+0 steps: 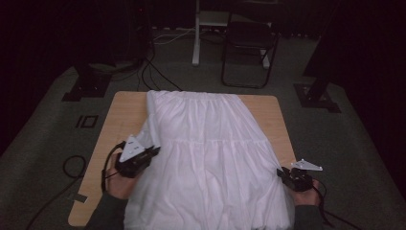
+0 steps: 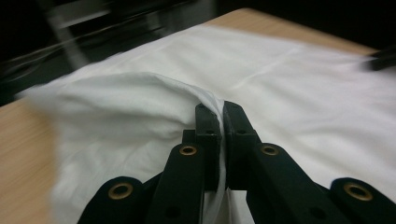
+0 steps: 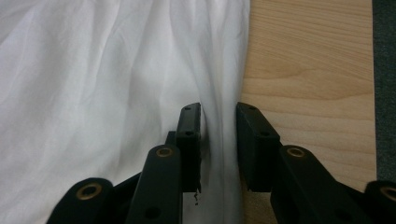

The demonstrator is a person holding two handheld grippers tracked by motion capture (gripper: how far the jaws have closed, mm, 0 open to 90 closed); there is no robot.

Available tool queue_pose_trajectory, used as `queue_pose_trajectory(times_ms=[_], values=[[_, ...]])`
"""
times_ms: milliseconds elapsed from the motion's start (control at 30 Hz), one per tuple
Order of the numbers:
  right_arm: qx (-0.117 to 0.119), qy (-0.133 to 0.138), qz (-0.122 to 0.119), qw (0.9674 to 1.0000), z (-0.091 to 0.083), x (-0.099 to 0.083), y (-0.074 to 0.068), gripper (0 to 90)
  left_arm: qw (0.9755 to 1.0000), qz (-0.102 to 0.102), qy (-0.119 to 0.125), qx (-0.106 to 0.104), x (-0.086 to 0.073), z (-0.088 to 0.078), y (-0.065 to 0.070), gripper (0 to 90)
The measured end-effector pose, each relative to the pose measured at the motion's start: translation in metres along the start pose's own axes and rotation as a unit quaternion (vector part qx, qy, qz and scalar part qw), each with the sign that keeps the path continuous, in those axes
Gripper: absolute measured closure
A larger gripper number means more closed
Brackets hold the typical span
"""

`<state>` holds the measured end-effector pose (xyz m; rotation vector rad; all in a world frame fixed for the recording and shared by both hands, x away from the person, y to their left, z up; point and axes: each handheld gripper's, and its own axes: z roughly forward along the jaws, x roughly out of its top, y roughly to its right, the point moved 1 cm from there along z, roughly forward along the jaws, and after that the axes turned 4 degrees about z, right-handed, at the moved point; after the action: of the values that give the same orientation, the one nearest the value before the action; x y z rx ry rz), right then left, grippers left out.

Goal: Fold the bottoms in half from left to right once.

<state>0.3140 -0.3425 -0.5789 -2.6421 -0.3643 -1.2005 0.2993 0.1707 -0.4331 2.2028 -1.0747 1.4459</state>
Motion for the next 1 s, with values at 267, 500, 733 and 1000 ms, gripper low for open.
queue_pose_trajectory(times_ms=[267, 500, 733, 1000], values=[[0.003, 0.003, 0.002, 1.0000, 0.001, 0.000, 0.000, 70.3, 0.9896, 0.019, 0.027, -0.140, 0.048, 0.070, 0.048, 87.1], [0.001, 0.001, -0.003, 1.0000, 0.002, 0.001, -0.003, 70.1, 0.9582, 0.049, 0.073, -0.273, 0.096, 0.113, 0.117, 87.1], [0.004, 0.000, -0.003, 1.0000, 0.002, 0.002, -0.003, 66.8, 0.9516, 0.033, -0.028, -0.304, 0.064, 0.178, 0.150, 85.2], [-0.007, 0.018, 0.008, 0.9998, -0.008, 0.015, -0.017, 42.5, 0.9594, -0.008, -0.027, -0.281, 0.045, 0.167, 0.125, 48.7]])
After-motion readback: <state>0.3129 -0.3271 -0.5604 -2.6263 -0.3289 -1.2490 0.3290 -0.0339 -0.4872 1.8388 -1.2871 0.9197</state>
